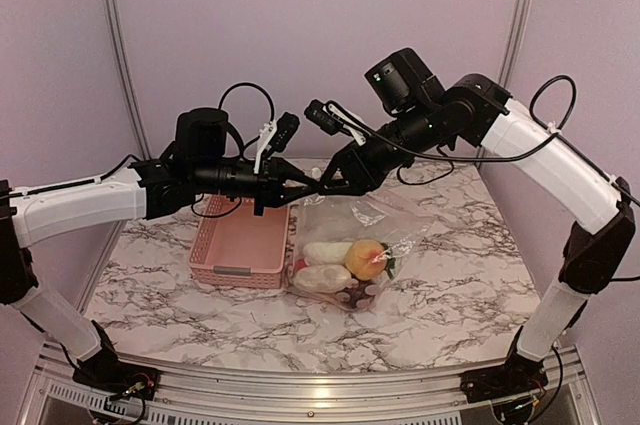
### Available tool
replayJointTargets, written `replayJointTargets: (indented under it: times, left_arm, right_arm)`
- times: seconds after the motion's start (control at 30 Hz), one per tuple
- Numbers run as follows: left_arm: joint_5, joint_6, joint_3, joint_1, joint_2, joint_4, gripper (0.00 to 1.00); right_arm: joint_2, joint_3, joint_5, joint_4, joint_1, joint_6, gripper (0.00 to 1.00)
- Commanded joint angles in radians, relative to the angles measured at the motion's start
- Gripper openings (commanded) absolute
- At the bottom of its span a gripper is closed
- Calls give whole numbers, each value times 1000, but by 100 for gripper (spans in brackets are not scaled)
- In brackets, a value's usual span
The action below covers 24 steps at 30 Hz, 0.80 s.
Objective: Place the food in the zip-top bag and seal the zipper
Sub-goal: Pick up the zipper from the zipper food storage bag.
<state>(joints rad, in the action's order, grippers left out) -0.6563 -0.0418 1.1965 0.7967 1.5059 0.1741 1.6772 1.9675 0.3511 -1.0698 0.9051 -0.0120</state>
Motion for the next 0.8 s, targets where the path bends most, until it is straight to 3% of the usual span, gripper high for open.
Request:
replayJointTargets:
  times: [0.0, 0.33, 0.47, 0.77]
  left_arm:
    - [-60, -7, -9, -4, -38, 4, 0]
    - [-113, 2, -8, -7, -29, 4, 0]
    - [-117, -4, -4, -7, -28, -2, 0]
    - [-110, -72, 5, -7, -50, -66, 0]
  right_arm:
    - [12, 37, -20, 50, 6, 65, 32]
    - [-24, 50, -10, 93, 4, 141, 31]
    - [-49, -4, -33, 127, -15, 153, 40]
    - [-5, -5, 22, 141, -25, 165, 44]
